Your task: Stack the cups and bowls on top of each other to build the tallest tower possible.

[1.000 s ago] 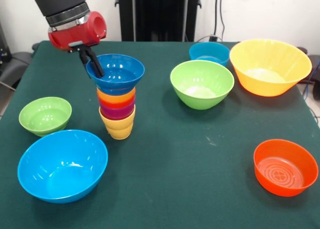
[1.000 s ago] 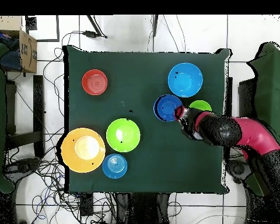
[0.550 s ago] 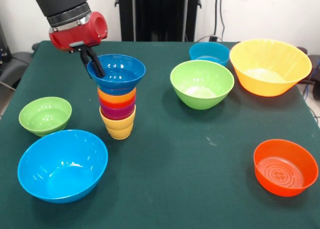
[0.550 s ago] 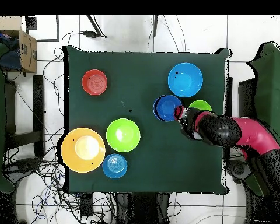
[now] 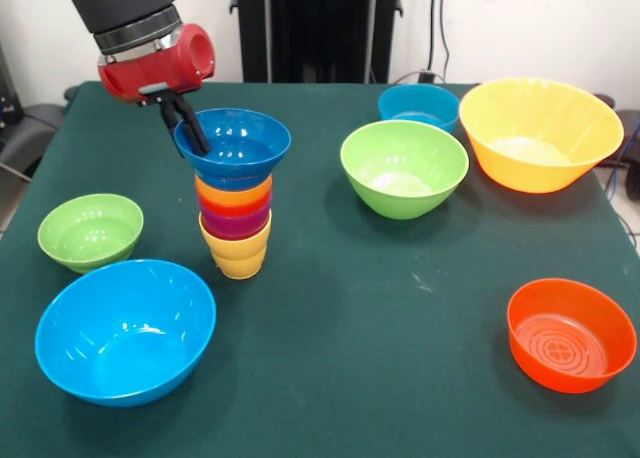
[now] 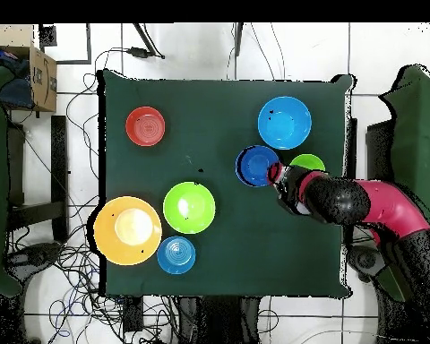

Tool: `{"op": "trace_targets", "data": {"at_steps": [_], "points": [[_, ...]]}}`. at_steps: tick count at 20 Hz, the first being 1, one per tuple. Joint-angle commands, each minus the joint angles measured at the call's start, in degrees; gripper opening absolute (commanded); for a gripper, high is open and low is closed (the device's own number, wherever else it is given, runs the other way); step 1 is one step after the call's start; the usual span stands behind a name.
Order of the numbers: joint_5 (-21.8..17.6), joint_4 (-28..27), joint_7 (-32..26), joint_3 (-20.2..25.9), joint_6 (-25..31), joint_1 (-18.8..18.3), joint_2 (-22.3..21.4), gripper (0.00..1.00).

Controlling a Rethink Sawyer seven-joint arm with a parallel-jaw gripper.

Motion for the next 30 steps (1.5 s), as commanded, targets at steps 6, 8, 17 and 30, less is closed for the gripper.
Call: {"op": "trace_targets", "data": {"at_steps": [6, 8, 17, 30], "points": [[-3.9, -0.1, -15.6, -2.6, 6.5, 2.6, 2.4, 0.00], [-3.9, -0.2, -15.8, -2.5, 6.6, 2.6, 2.4, 0.00], [-3.2, -0.5, -15.7, -2.4, 7.6, 2.7, 2.5, 1.00], [-2.8, -1.0, -14.6, -2.3, 8.0, 3.5, 1.4, 1.00]]}}
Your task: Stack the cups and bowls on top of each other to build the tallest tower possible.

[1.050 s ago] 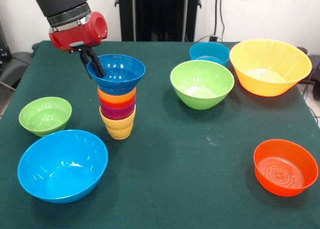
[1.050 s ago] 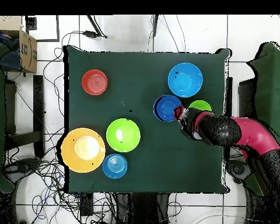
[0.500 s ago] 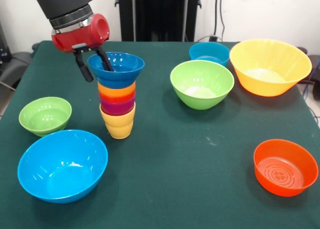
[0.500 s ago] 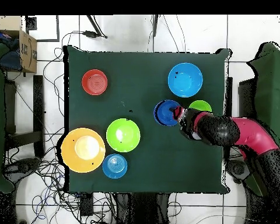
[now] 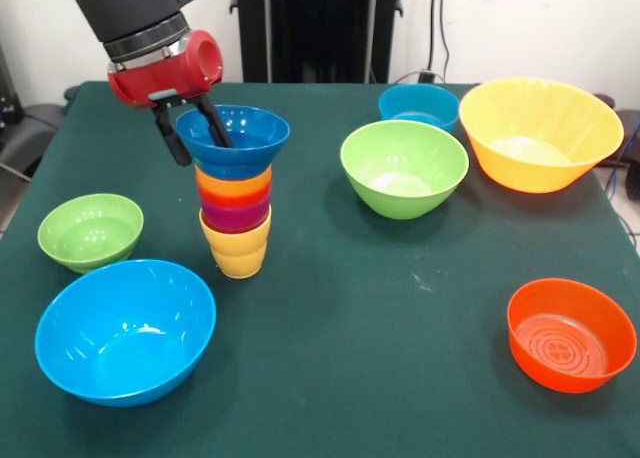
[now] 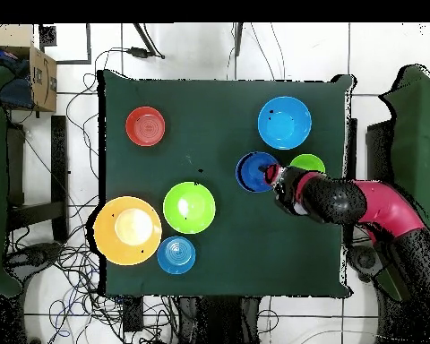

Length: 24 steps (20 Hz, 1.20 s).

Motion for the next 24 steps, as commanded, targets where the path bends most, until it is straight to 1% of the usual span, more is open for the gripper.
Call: {"op": "trace_targets", "data": {"at_steps": [1, 8, 12, 21, 24], "points": [[-2.8, -1.1, -14.5, -2.4, 7.9, 3.5, 0.1, 1.00], [-4.6, -0.9, -13.4, -3.1, 5.4, 3.8, -0.6, 1.00], [-5.0, -0.6, -12.9, -3.6, 4.9, 3.9, -0.9, 1.00], [-3.8, -2.4, -13.1, -3.1, 6.9, 4.8, -2.1, 1.00], [-2.8, -2.6, -13.3, -2.6, 8.5, 5.0, -3.6, 1.00]]}}
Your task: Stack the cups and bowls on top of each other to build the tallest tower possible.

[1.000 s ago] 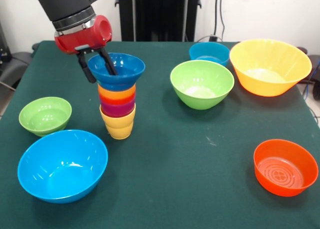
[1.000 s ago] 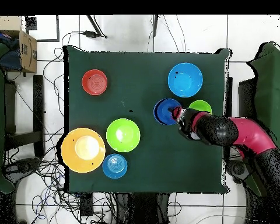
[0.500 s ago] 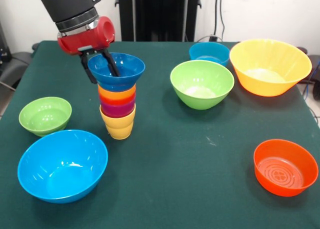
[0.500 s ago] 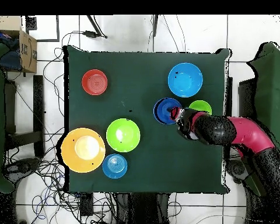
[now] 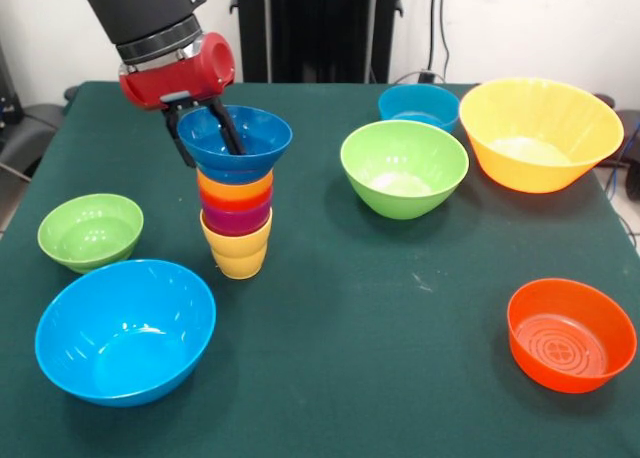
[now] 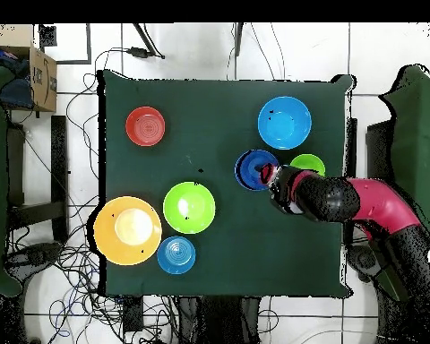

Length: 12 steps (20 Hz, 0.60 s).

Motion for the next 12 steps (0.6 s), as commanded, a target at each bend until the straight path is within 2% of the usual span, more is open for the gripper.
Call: {"op": "trace_targets", "data": {"at_steps": [1, 6, 12], "points": [[-2.0, -2.6, -13.1, -2.0, 8.8, 3.7, -3.6, 1.00], [0.8, -2.8, -11.3, -0.5, 11.0, 4.4, -7.5, 1.00], [1.4, -2.1, -11.8, -0.4, 12.5, 4.2, -10.1, 1.00]]}}
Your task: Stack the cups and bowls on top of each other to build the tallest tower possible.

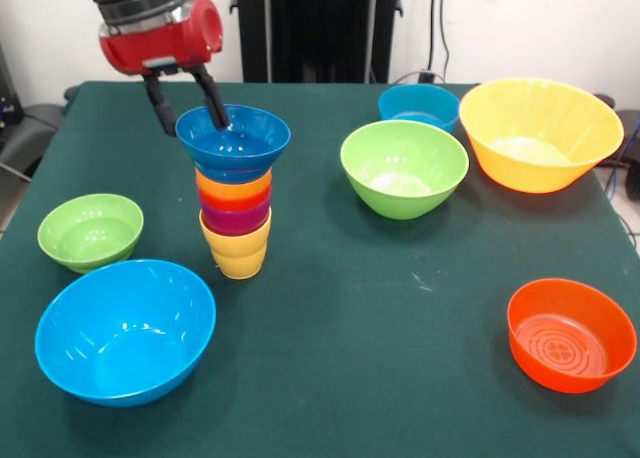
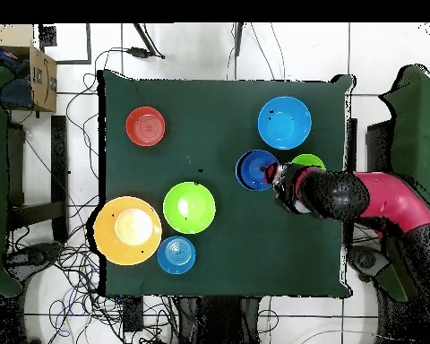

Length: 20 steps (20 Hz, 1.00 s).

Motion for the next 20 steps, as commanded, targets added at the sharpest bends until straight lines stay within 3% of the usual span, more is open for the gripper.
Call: {"op": "trace_targets", "data": {"at_steps": [1, 9, 20], "points": [[-0.6, -2.1, -11.9, -0.7, 7.2, 3.0, -3.4, 1.00], [2.7, -4.3, -12.5, 0.0, 13.2, 3.8, -5.9, 1.00], [2.1, -10.6, -14.9, -0.4, 19.3, 6.2, -6.6, 1.00]]}}
